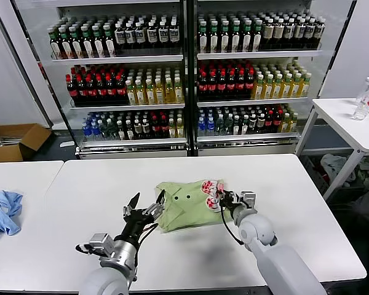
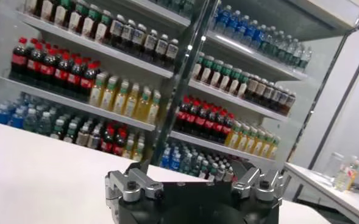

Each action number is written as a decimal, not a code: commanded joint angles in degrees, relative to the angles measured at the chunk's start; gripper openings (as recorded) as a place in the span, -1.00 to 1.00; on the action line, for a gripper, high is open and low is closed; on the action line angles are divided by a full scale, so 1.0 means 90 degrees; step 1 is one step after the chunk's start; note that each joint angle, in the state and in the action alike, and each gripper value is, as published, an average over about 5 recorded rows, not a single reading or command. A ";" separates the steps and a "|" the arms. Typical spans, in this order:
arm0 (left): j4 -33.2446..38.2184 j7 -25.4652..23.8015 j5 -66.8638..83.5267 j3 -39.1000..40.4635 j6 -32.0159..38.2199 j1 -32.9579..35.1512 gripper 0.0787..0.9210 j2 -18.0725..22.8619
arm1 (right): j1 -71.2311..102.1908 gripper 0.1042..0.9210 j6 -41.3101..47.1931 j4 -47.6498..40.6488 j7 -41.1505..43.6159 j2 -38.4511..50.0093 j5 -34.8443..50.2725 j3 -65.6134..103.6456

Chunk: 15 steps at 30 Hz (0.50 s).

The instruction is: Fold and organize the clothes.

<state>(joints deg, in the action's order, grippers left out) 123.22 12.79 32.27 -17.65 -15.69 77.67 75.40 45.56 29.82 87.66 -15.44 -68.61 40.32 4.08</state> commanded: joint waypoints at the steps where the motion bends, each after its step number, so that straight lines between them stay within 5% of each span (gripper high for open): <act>1: 0.0372 -0.0045 -0.0149 -0.0431 0.0095 0.0464 0.77 -0.0261 | 0.0118 -0.61 -0.1126 0.0622 0.0567 0.0335 -0.1961 0.0030; 6: 0.0539 -0.0065 -0.0292 -0.0435 0.0123 0.0618 0.77 -0.0293 | 0.2040 -0.72 -0.1849 0.2239 0.0246 0.0512 -0.2629 0.0979; 15: 0.0927 -0.0115 -0.0797 -0.0488 0.0259 0.1093 0.77 -0.0221 | 0.4780 -0.09 -0.2582 0.4550 0.0162 0.0239 -0.3334 0.2528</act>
<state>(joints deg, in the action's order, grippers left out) 128.22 11.94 29.08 -20.99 -14.26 83.16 73.58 60.87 17.06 104.31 -13.28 -66.32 21.61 12.55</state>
